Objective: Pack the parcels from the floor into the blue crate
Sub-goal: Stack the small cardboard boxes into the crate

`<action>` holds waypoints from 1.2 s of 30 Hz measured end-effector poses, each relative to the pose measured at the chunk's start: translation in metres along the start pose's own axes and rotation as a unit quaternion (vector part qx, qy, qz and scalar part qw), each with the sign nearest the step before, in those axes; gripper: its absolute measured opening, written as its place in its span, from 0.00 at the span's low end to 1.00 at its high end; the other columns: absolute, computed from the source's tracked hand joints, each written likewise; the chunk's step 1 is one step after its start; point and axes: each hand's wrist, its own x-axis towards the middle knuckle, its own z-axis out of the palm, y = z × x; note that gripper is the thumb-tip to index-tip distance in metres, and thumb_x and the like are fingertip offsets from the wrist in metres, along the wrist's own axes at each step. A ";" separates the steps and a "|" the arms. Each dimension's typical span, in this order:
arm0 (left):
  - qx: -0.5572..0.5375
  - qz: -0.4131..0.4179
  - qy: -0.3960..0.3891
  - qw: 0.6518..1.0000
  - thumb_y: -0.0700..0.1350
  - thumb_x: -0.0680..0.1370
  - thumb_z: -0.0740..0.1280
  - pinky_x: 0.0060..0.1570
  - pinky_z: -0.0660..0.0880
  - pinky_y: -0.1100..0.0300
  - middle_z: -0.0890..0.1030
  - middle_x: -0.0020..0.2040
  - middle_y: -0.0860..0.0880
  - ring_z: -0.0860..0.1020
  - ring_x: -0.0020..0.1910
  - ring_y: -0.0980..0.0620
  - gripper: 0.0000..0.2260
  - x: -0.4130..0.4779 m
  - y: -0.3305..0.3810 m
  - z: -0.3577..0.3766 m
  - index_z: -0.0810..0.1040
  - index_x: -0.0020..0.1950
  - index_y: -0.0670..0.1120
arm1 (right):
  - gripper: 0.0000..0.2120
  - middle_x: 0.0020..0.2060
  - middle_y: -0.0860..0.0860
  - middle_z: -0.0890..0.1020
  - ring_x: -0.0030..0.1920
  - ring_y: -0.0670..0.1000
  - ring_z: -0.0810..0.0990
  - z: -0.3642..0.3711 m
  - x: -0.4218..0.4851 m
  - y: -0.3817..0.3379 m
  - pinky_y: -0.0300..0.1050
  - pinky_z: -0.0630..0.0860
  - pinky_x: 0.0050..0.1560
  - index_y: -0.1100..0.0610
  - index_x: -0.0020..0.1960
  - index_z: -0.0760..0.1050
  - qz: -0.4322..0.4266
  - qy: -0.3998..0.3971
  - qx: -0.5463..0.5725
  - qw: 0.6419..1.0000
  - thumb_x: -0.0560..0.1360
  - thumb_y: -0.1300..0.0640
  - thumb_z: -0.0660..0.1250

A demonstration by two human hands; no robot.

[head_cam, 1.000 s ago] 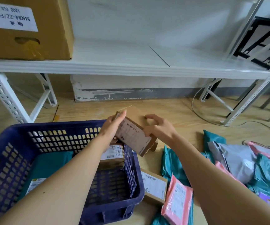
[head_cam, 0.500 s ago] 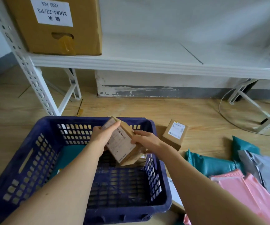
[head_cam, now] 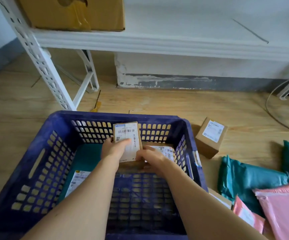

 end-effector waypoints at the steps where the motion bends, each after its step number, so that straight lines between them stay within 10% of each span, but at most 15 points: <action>1: 0.011 0.001 0.005 1.000 0.45 0.71 0.73 0.43 0.76 0.56 0.81 0.55 0.46 0.80 0.51 0.46 0.17 0.003 -0.003 -0.001 0.77 0.59 0.45 | 0.19 0.54 0.54 0.77 0.57 0.56 0.77 0.005 0.005 0.002 0.54 0.76 0.61 0.55 0.60 0.71 0.007 -0.009 -0.007 1.000 0.70 0.60 0.65; 17: 0.095 -0.055 -0.073 0.991 0.31 0.78 0.59 0.52 0.75 0.52 0.77 0.62 0.44 0.75 0.61 0.43 0.20 0.044 -0.048 0.024 0.71 0.67 0.48 | 0.35 0.63 0.55 0.74 0.63 0.56 0.73 0.007 0.053 0.026 0.49 0.75 0.60 0.50 0.74 0.59 -0.031 0.080 -0.250 0.964 0.72 0.64 0.68; 27: 0.106 -0.134 -0.118 0.978 0.36 0.78 0.60 0.56 0.74 0.39 0.79 0.57 0.44 0.78 0.54 0.41 0.17 0.050 -0.060 0.024 0.68 0.64 0.51 | 0.08 0.40 0.51 0.78 0.41 0.53 0.75 0.008 0.052 0.034 0.42 0.69 0.34 0.56 0.49 0.72 0.008 0.162 -0.378 0.911 0.72 0.55 0.65; 32: 0.108 -0.134 -0.098 0.980 0.33 0.76 0.63 0.55 0.74 0.52 0.78 0.59 0.43 0.77 0.57 0.42 0.18 0.056 -0.061 0.028 0.69 0.65 0.45 | 0.21 0.48 0.53 0.80 0.47 0.53 0.78 0.004 0.057 0.046 0.42 0.74 0.40 0.57 0.50 0.76 0.059 0.116 -0.384 0.914 0.71 0.39 0.65; 36: 0.128 -0.111 -0.069 0.983 0.35 0.72 0.70 0.51 0.72 0.56 0.78 0.61 0.45 0.76 0.59 0.45 0.23 0.060 -0.063 0.031 0.70 0.66 0.43 | 0.17 0.50 0.54 0.81 0.45 0.52 0.76 0.006 0.060 0.048 0.42 0.73 0.39 0.56 0.55 0.77 0.034 0.108 -0.387 0.915 0.72 0.47 0.65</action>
